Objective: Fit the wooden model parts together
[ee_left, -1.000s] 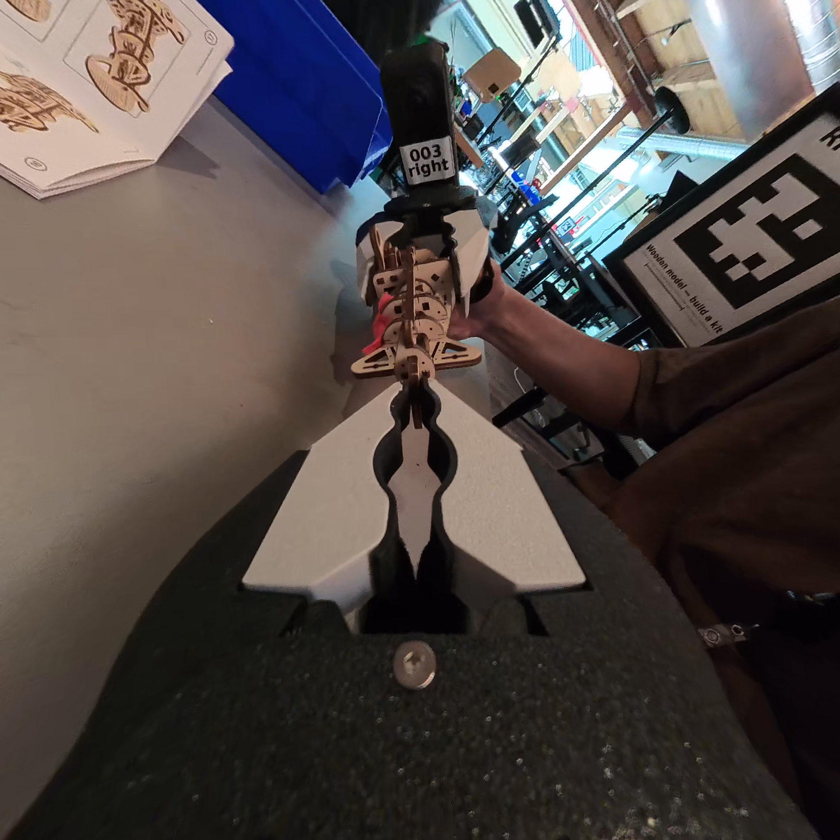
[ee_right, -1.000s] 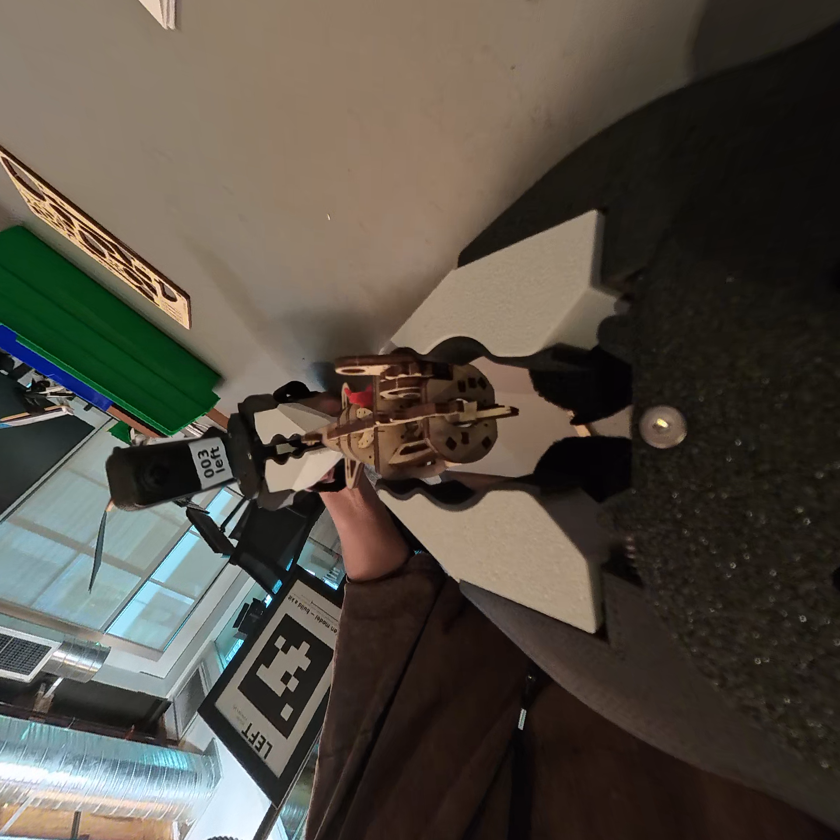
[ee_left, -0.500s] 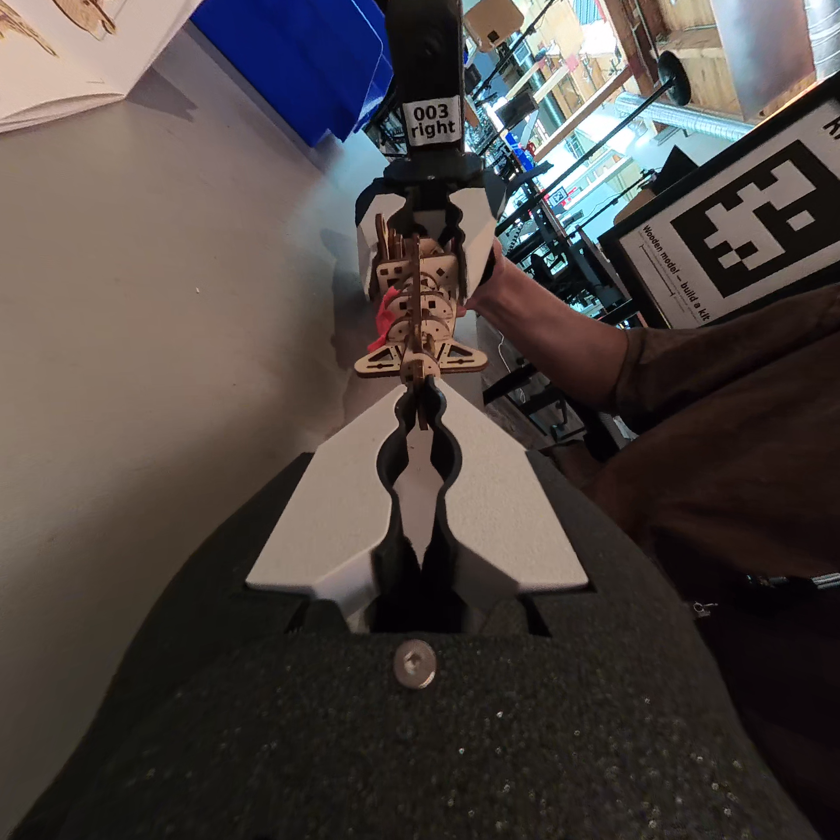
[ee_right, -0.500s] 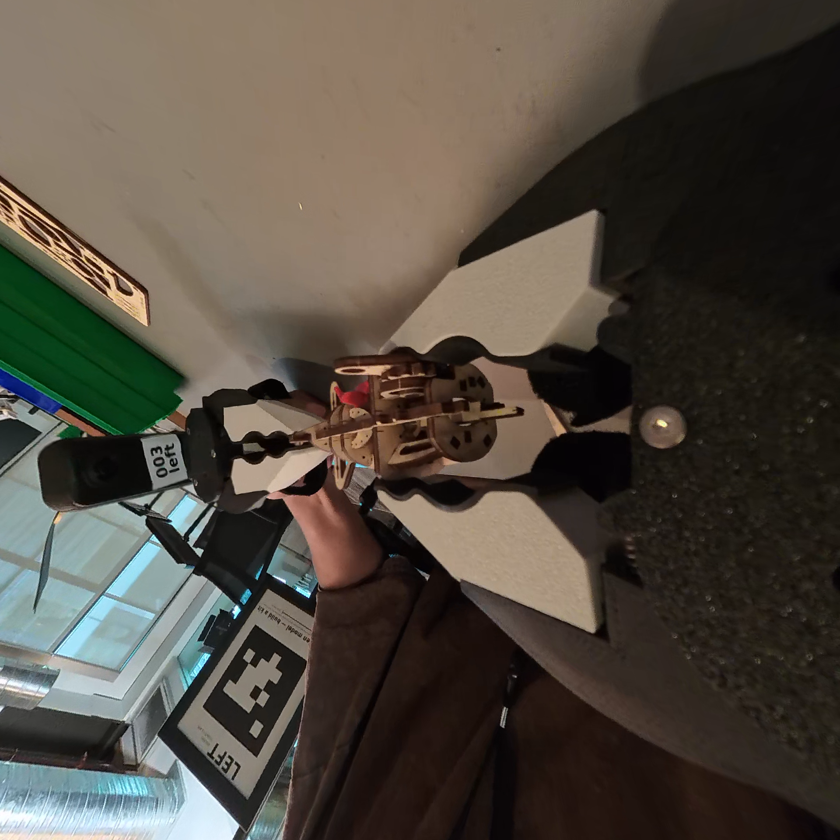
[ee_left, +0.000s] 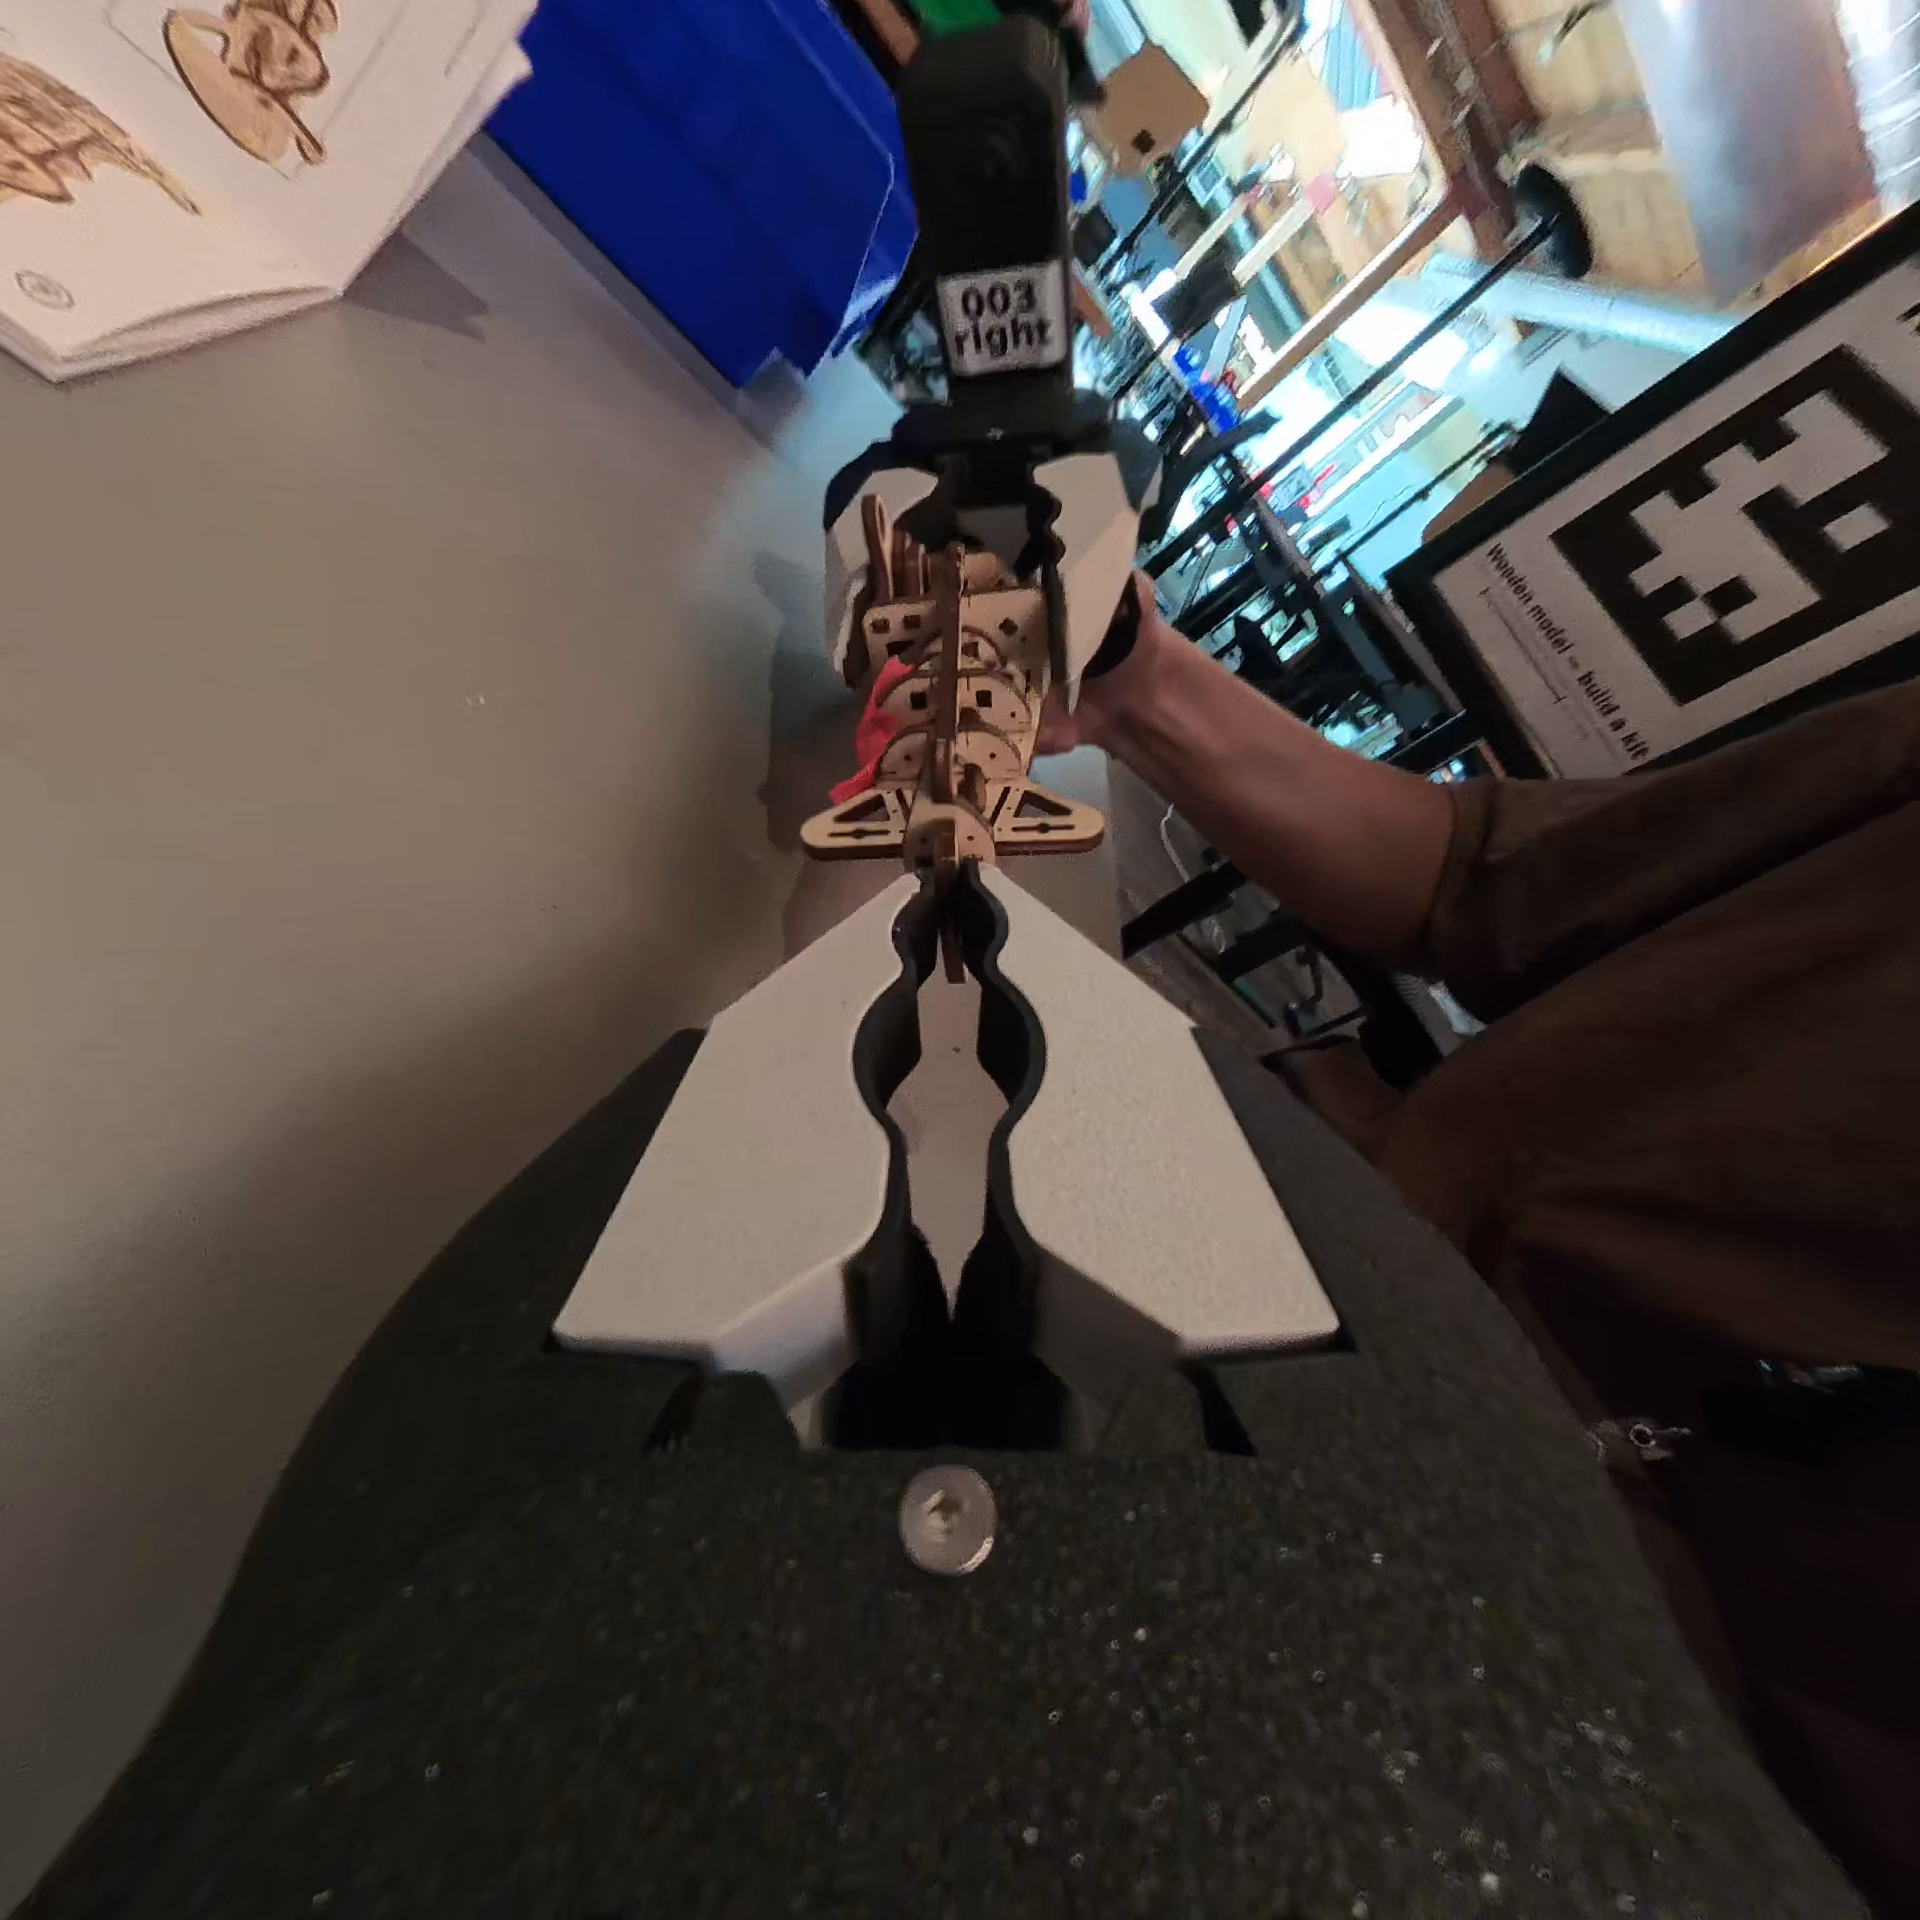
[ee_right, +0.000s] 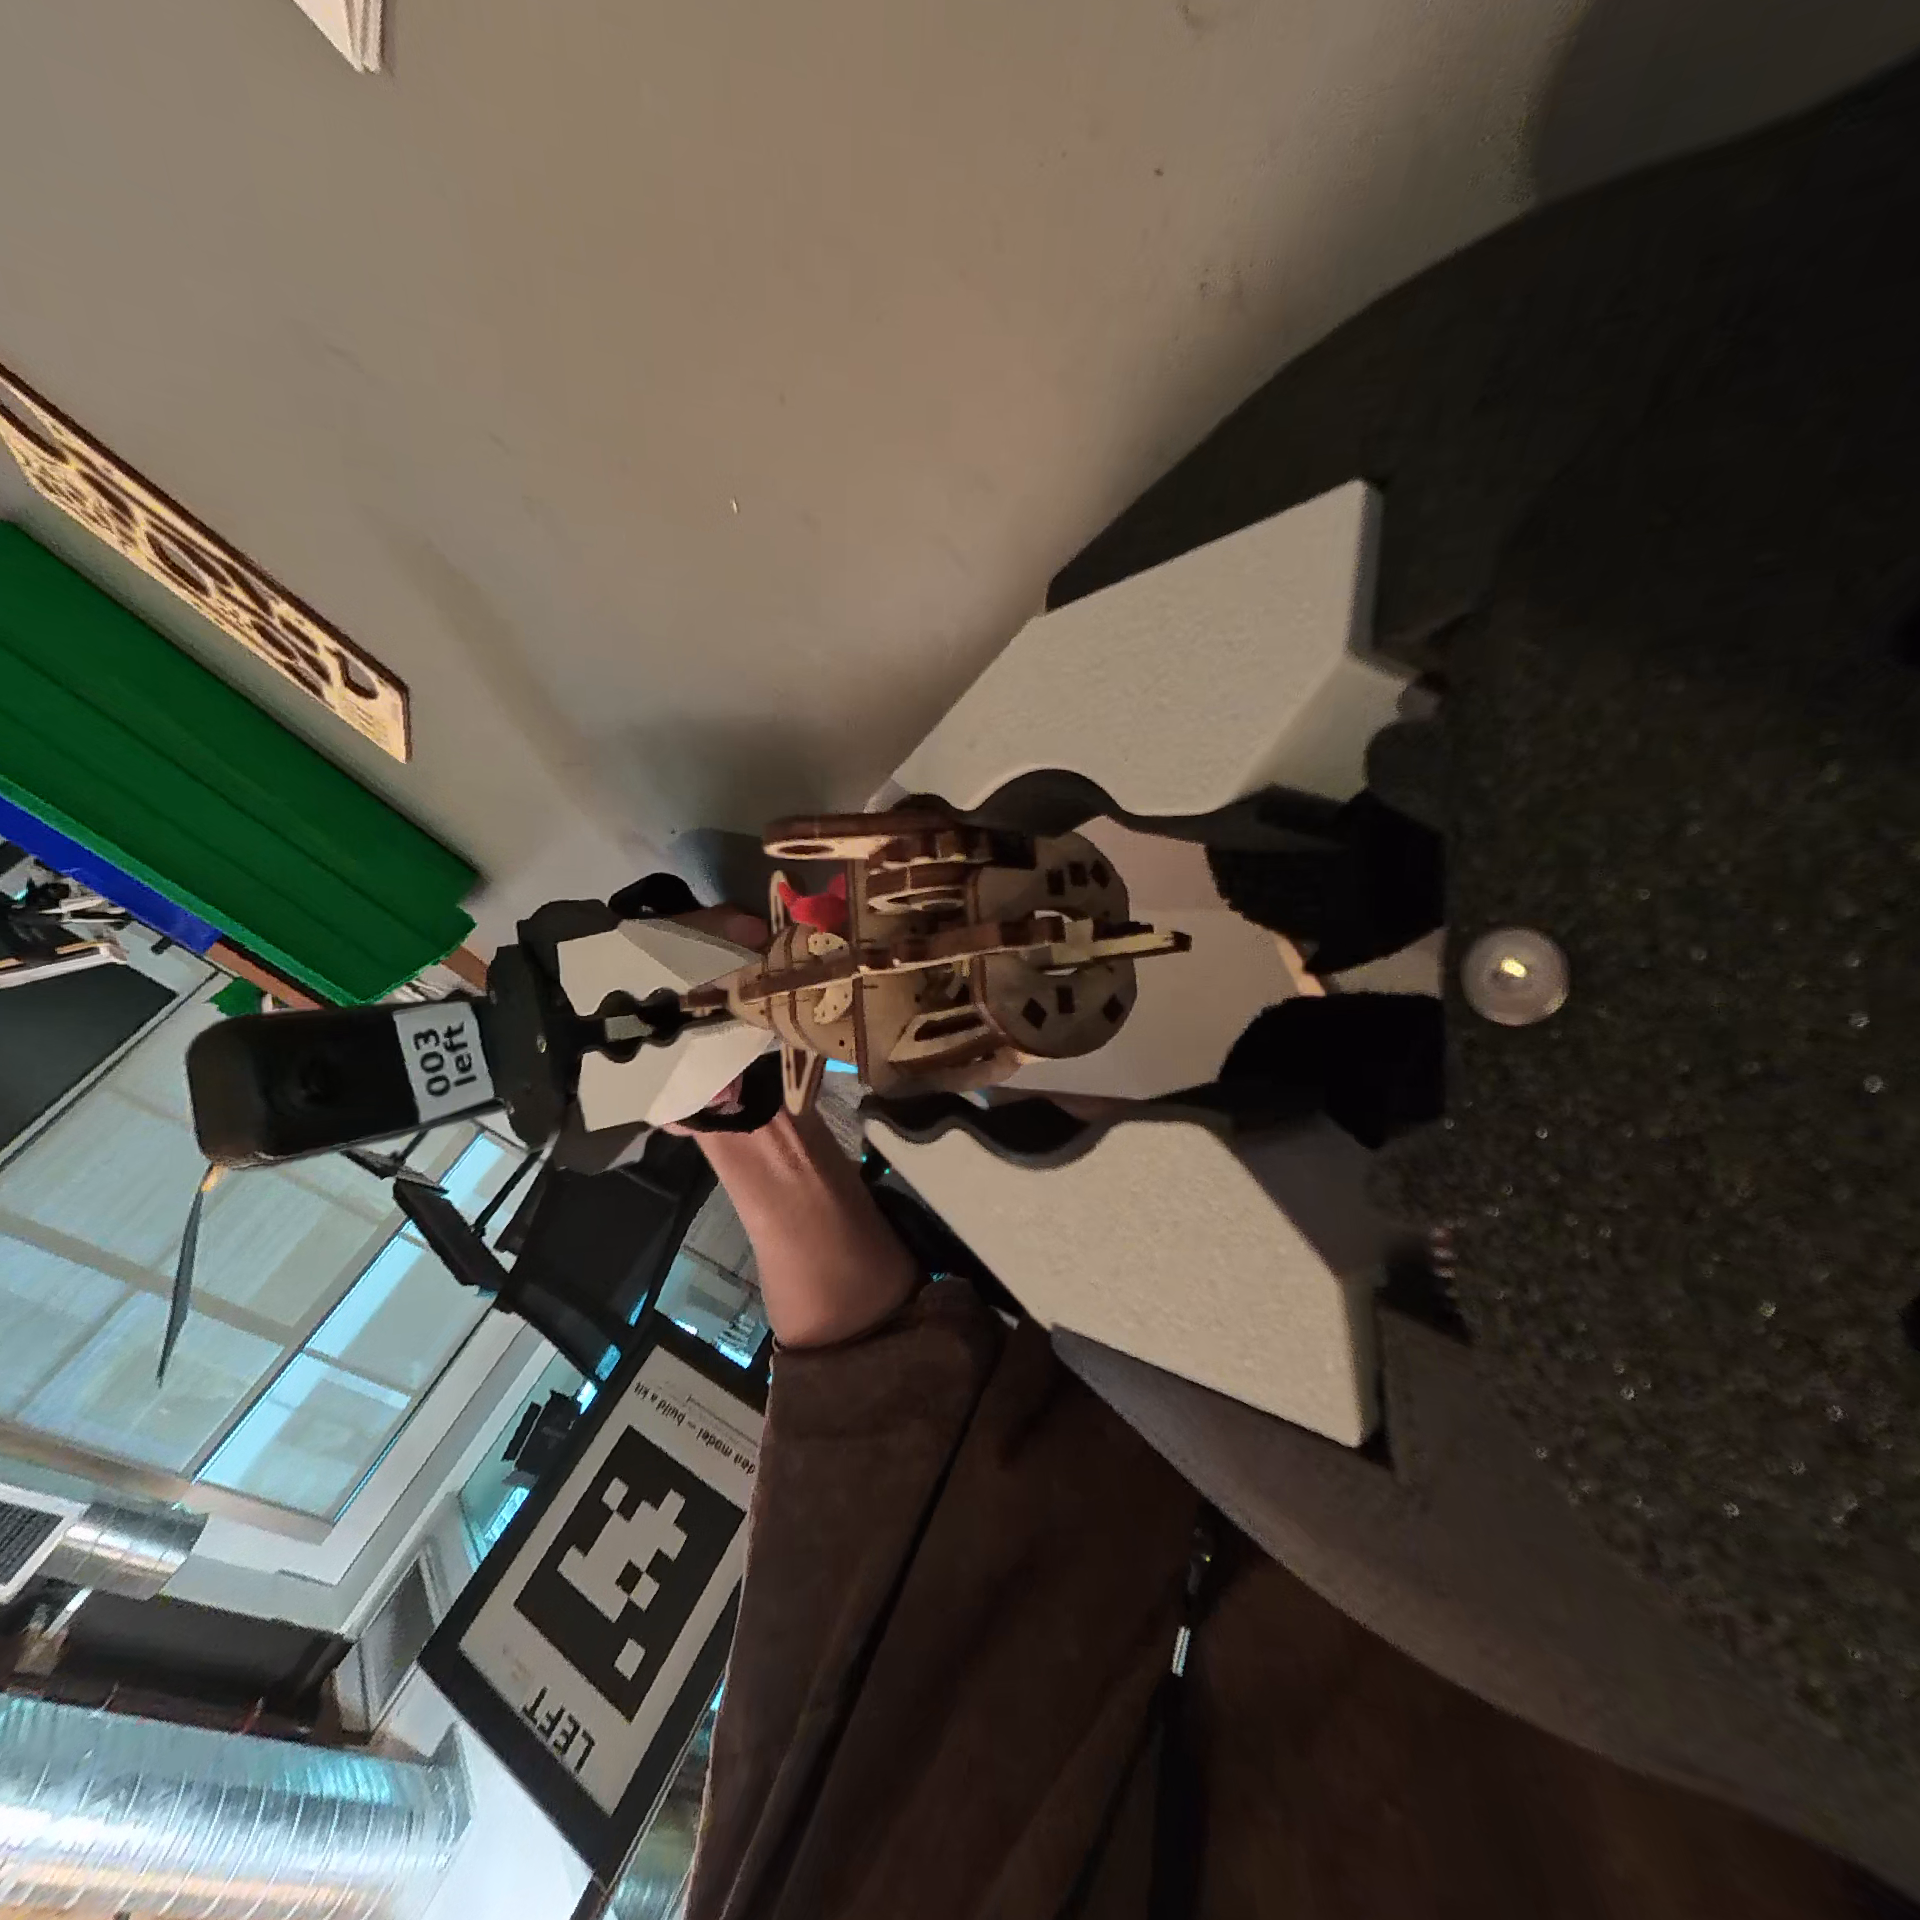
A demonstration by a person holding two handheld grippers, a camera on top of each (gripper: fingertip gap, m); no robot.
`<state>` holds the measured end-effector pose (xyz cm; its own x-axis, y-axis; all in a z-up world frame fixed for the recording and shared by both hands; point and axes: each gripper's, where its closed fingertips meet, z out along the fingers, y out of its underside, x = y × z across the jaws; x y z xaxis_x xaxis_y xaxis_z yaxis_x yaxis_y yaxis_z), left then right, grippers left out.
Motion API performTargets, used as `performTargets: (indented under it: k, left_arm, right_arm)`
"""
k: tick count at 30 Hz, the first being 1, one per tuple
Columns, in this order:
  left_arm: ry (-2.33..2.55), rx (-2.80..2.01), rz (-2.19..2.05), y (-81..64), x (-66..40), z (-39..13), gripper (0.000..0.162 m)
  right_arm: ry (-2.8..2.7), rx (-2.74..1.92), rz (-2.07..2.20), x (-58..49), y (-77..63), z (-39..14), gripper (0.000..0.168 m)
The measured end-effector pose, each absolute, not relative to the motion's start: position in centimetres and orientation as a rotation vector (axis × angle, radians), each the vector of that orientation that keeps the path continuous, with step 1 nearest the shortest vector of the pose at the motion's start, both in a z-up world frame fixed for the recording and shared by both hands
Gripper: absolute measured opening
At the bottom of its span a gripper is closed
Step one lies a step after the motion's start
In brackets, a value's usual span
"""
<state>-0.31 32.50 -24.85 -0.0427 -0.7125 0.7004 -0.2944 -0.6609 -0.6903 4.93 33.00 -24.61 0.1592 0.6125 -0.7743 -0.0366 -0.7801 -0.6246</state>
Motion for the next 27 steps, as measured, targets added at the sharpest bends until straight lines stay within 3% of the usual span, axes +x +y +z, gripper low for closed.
performTargets:
  k: [27]
  left_arm:
    - [0.984, -1.859, -1.786, 32.86, -0.78, -24.07, 0.000]
  right_arm:
    - [-0.513, -1.907, 1.687, 4.91, 33.24, -24.18, 0.048]
